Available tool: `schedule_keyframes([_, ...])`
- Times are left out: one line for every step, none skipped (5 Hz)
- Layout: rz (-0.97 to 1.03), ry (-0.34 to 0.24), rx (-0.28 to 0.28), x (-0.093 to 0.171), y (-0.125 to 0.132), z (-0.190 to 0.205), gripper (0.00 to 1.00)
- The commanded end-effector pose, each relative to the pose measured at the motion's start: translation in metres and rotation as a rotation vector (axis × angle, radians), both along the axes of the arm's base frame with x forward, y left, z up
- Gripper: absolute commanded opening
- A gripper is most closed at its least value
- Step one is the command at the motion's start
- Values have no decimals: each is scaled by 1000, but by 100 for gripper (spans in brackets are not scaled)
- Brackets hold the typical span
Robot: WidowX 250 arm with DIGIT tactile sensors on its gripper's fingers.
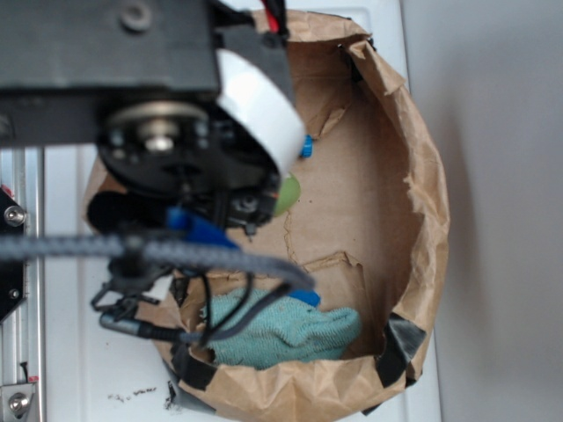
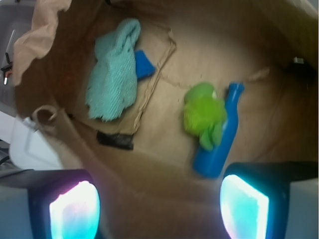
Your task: Grab the green animal.
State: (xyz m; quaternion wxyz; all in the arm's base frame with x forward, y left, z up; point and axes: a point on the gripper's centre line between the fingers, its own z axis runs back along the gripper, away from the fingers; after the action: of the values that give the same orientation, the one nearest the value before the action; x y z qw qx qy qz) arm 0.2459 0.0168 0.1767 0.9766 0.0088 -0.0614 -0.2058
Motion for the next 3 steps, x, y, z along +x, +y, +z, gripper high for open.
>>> schedule_keyframes([-158,-11,5,27,-2,-34,100])
schedule_keyframes([-198,-13,7,46,-3,-53,100])
schedule_keyframes([-204,-8,17,48,0,-65,100])
